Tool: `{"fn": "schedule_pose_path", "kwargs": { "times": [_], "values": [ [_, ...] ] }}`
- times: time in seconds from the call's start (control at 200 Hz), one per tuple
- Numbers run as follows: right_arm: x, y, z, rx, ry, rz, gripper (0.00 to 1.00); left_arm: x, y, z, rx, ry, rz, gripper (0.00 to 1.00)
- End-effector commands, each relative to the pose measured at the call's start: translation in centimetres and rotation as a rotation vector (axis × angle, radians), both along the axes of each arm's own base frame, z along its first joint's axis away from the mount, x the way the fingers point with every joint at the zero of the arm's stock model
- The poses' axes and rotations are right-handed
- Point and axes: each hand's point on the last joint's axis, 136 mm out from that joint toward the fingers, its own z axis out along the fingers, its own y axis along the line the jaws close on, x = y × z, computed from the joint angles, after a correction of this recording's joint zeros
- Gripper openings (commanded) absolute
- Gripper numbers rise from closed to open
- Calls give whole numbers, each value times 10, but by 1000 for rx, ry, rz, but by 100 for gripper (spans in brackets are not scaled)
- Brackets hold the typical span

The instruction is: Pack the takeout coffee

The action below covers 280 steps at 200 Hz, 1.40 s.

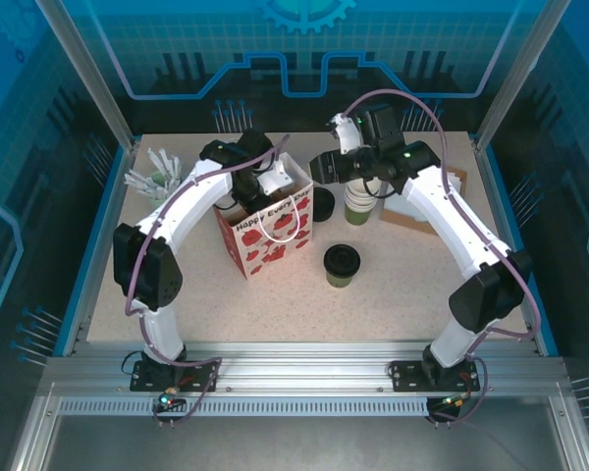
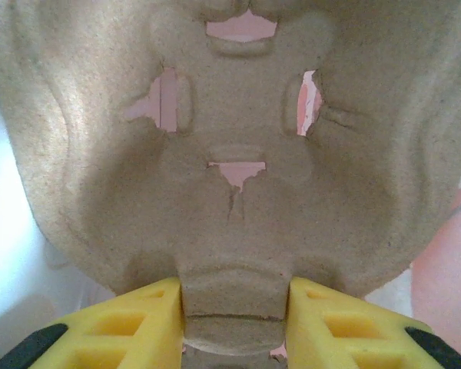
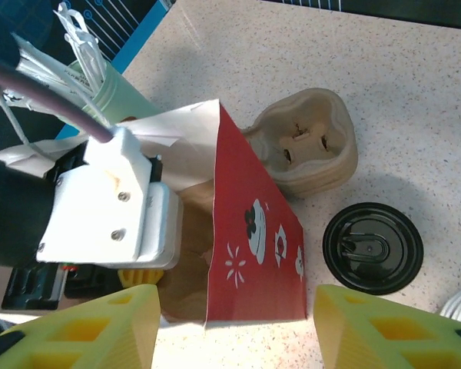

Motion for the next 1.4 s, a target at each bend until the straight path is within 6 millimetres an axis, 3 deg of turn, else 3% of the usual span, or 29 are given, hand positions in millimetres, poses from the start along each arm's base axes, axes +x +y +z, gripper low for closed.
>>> {"fn": "schedule_pose_path", "kwargs": {
  "times": [0.0, 0.315, 0.976, 1.396],
  "values": [
    [-6, -11, 9, -10, -45, -16, 58, 1, -1, -16, 22, 20, 17, 36],
    [-16, -23, 5, -39, -58, -36, 62, 4, -2, -33, 30, 43, 23, 39],
    [-20, -25, -8, -54, -31, -26, 63, 7, -3, -82, 64, 84, 37, 47],
    [-22, -24, -18, -56, -12, -21, 64, 5, -5, -95, 54, 86, 56, 58]
  ]
}}
